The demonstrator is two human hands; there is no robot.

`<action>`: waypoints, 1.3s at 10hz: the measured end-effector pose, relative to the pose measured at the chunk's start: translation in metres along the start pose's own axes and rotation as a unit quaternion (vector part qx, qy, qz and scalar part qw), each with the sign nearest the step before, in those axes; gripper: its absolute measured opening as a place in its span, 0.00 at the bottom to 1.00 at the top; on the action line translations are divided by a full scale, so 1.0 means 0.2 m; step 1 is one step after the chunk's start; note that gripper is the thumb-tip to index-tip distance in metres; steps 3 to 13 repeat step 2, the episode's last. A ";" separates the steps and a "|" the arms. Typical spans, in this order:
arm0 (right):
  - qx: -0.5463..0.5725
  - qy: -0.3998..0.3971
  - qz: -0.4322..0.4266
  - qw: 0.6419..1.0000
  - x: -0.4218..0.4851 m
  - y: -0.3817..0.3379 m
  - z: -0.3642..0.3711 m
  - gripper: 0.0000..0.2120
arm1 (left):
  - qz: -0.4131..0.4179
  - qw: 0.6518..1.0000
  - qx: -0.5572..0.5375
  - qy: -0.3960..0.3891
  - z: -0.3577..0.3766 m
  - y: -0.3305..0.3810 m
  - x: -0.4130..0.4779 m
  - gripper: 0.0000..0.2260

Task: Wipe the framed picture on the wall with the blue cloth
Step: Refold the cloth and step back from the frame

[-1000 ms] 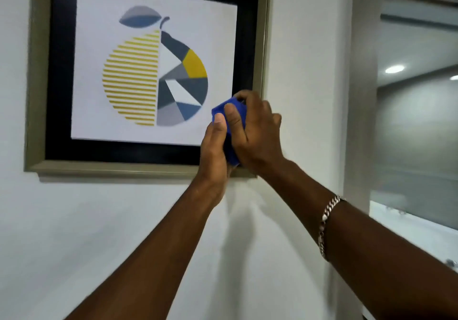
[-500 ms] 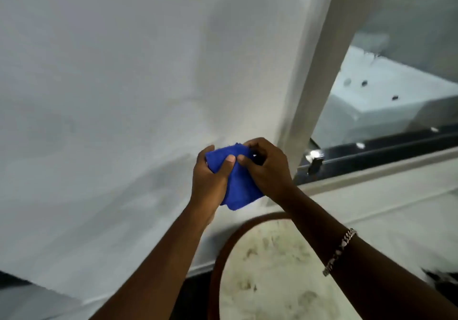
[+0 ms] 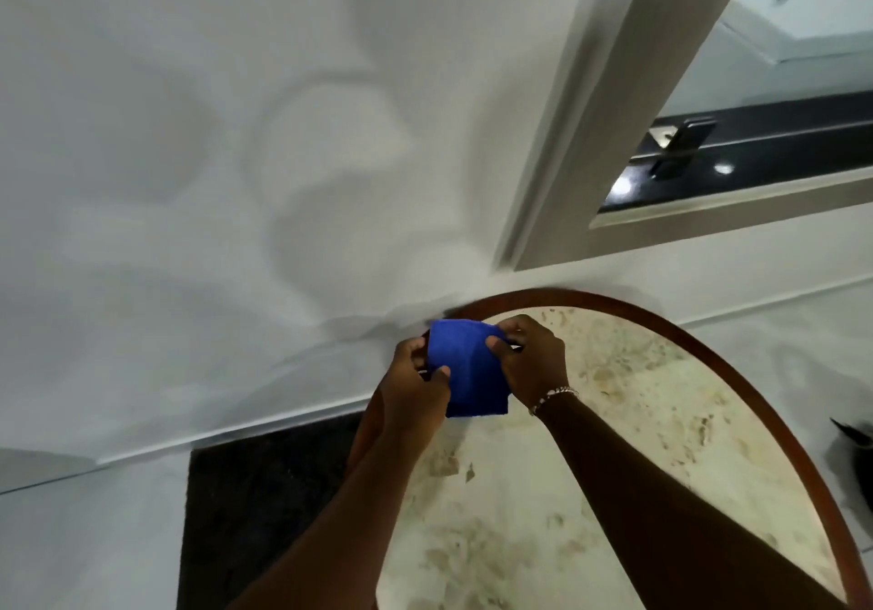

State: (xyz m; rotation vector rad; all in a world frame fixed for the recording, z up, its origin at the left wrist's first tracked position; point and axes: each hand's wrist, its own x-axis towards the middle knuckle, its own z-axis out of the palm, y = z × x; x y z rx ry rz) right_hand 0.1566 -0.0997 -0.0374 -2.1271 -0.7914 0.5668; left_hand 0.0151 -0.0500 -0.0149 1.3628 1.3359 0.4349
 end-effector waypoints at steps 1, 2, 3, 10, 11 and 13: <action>-0.058 -0.029 -0.013 0.998 0.04 0.07 0.06 0.06 | -0.001 0.997 0.071 -0.033 -0.04 -0.02 0.08 0.19; -0.070 -0.044 -0.023 0.996 0.01 0.05 0.06 0.11 | 0.015 0.994 0.098 -0.038 -0.10 0.03 0.05 0.20; -0.070 -0.044 -0.023 0.996 0.01 0.05 0.06 0.11 | 0.015 0.994 0.098 -0.038 -0.10 0.03 0.05 0.20; -0.070 -0.044 -0.023 0.996 0.01 0.05 0.06 0.11 | 0.015 0.994 0.098 -0.038 -0.10 0.03 0.05 0.20; -0.070 -0.044 -0.023 0.996 0.01 0.05 0.06 0.11 | 0.015 0.994 0.098 -0.038 -0.10 0.03 0.05 0.20; -0.070 -0.044 -0.023 0.996 0.01 0.05 0.06 0.11 | 0.015 0.994 0.098 -0.038 -0.10 0.03 0.05 0.20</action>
